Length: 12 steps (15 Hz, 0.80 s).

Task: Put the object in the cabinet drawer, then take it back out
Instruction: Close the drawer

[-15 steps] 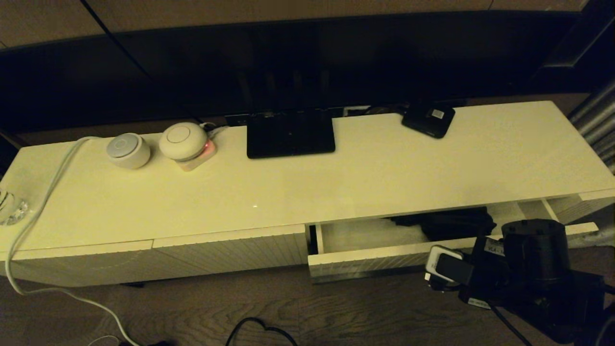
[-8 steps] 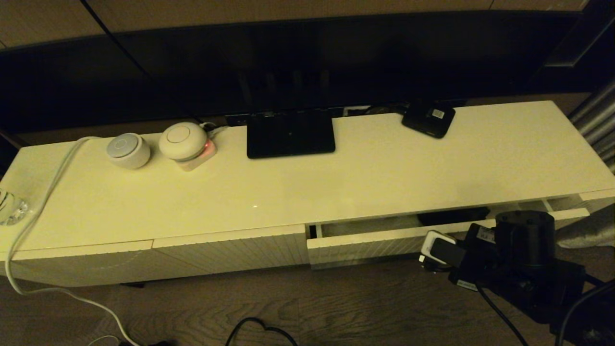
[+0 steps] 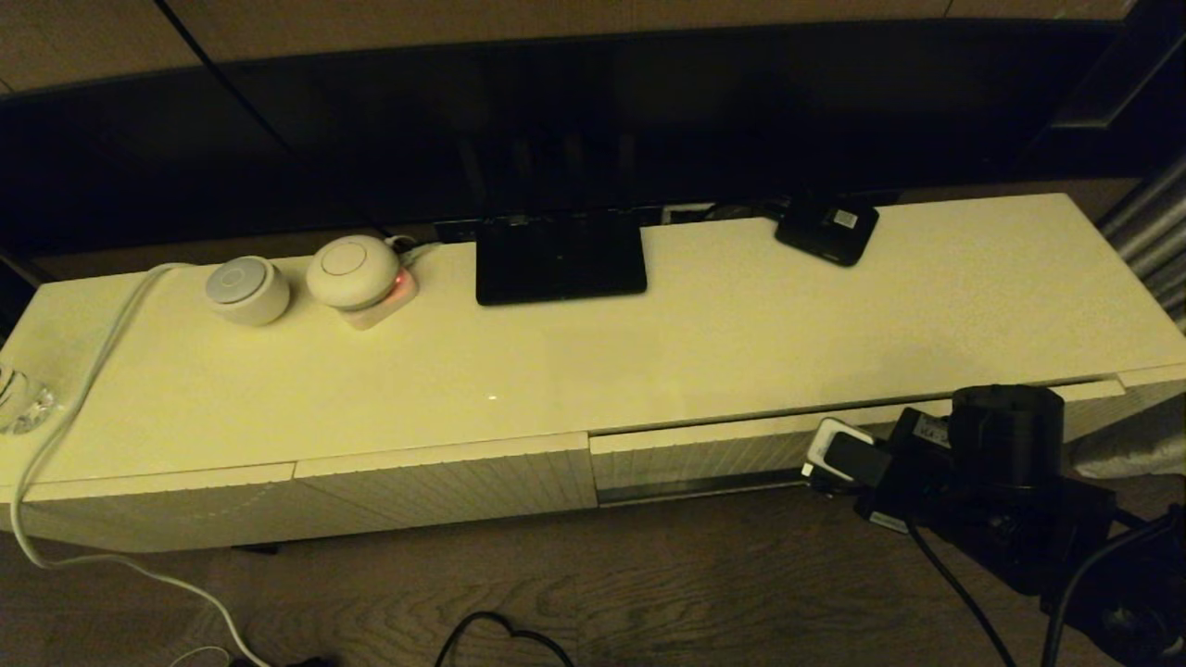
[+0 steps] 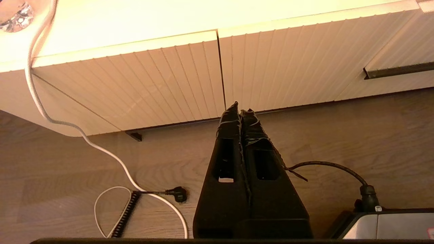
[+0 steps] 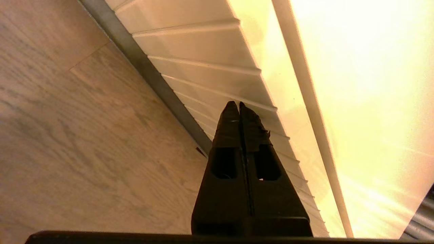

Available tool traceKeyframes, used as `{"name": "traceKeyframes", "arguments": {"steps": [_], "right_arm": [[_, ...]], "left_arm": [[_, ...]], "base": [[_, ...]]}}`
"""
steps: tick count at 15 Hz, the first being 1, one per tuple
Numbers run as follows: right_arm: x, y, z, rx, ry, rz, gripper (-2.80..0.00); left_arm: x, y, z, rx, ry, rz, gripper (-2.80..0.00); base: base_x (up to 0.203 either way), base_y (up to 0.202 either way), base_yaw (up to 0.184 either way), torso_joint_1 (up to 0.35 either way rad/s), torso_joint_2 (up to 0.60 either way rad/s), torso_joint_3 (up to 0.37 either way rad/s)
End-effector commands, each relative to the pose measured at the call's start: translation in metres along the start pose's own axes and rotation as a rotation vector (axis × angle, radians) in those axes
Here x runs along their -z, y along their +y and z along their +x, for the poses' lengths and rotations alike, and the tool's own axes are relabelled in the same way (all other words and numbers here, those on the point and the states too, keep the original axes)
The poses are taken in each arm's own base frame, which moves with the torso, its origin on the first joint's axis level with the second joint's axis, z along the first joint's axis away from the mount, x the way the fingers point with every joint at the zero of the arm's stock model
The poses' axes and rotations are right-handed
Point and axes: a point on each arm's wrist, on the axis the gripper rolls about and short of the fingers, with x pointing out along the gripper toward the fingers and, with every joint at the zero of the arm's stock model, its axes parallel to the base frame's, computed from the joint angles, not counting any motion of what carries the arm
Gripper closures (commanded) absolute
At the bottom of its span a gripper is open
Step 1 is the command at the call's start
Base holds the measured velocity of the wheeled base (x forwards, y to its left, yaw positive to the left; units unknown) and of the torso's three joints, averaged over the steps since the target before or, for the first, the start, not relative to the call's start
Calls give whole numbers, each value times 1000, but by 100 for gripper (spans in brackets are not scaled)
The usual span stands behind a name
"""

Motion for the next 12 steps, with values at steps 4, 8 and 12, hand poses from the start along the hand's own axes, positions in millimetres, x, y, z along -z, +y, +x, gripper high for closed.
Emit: {"name": "traceKeyframes", "arguments": {"steps": [4, 8, 12], "right_arm": [[0, -5, 0, 33, -9, 6, 0], [12, 2, -29, -12, 9, -22, 0], [23, -6, -79, -95, 56, -60, 0]], "left_arm": [[1, 0, 0, 0, 3, 0, 0], [1, 0, 0, 0, 3, 0, 0], [1, 0, 0, 0, 3, 0, 0]], "base": [[0, 0, 0, 0, 0, 0], [0, 0, 0, 0, 0, 0], [0, 0, 0, 0, 0, 0]]}}
